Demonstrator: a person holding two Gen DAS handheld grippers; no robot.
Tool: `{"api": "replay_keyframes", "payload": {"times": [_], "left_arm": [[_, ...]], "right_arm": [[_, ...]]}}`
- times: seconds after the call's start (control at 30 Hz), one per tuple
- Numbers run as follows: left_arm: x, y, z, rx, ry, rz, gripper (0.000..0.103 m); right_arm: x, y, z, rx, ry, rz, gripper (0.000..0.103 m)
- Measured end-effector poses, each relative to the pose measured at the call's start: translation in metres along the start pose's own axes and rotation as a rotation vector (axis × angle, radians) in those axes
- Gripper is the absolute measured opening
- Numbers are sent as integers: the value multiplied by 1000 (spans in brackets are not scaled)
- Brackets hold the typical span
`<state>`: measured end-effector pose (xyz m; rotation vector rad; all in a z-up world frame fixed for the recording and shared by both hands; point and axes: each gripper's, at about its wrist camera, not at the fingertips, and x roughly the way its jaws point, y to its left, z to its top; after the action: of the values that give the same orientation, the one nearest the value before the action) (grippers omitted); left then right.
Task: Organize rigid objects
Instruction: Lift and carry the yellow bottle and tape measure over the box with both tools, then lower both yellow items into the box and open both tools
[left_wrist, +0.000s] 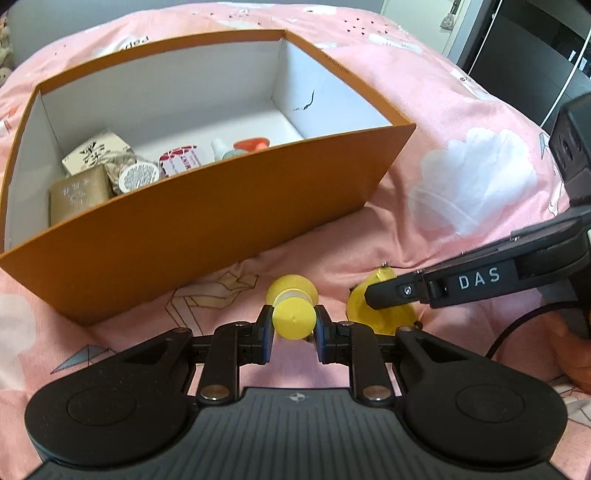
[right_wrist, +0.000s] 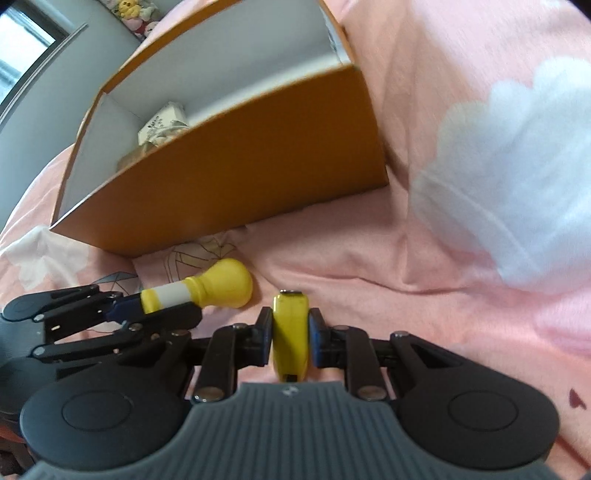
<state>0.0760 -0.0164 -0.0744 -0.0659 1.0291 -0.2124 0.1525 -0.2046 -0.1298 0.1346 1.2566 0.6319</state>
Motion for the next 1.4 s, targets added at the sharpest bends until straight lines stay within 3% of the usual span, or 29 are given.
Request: {"api": "replay_keyframes", "payload": {"times": [0.2,0.47,0.73,0.93,1.13,1.4], "left_arm": [[-11,-10,0,46,-48,17,24],[-49,-11,12,22,-140,-16,24],[-91,7,39,-53,-222,-64,24],[-111,31,69,-78,-257,-13,24],[-92,64,111,-127,-238,-23,24],[-18,105,149,-182,-139,22,24]], "right_arm": [[-5,11,7,-48,-40,-6,19],[-39,17,24,-58,-129,-8,19],[-85,42,49,-119,-245,52,19],[-105,61,77,-157,-300,108,19],[-84,74,122,-159,-290,99,19],[-10,84,177,-134,-198,40,19]]}}
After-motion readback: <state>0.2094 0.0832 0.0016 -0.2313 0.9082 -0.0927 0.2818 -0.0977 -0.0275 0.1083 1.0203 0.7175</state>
